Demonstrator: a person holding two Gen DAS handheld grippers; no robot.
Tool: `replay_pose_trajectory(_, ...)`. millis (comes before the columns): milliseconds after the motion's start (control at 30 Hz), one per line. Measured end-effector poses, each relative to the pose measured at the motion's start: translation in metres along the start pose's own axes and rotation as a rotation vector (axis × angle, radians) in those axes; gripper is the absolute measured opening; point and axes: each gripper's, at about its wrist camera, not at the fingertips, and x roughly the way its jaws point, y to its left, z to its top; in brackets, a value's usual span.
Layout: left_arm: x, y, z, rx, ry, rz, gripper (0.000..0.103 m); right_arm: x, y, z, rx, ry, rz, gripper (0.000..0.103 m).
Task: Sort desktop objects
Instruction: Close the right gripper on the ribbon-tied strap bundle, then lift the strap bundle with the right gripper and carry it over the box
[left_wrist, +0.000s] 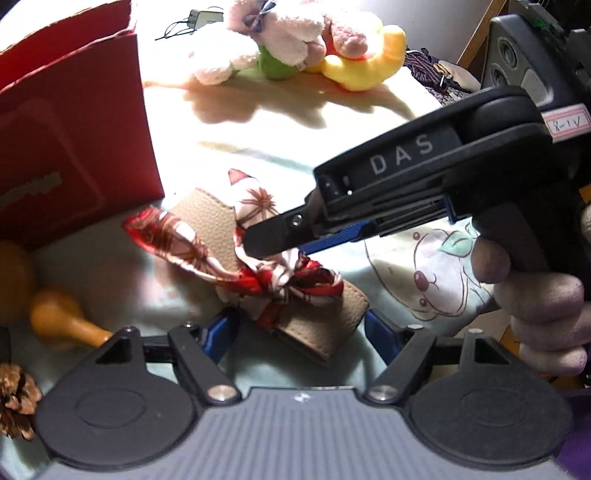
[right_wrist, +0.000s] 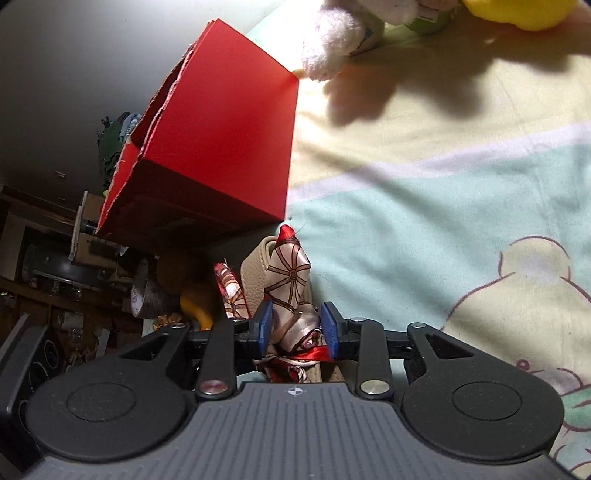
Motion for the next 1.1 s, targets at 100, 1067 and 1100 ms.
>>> replay_pose_trajectory(100,0.000,0.016,0.000,-0.045,0.008,-0.011,0.084,0.012,0.017,-0.004,-0.020,0.028,0.016,0.048)
replay_pose_trajectory(1067,0.006,0.041,0.020,-0.198,-0.004,-0.127,0.074,0.008,-0.014,-0.016,0.182,0.069,0.098,0.036)
replay_pose_trajectory(1100,0.007,0.038,0.022,-0.180,-0.002,-0.127,0.074,0.006,-0.013,-0.017,0.177,0.063,0.087,0.036)
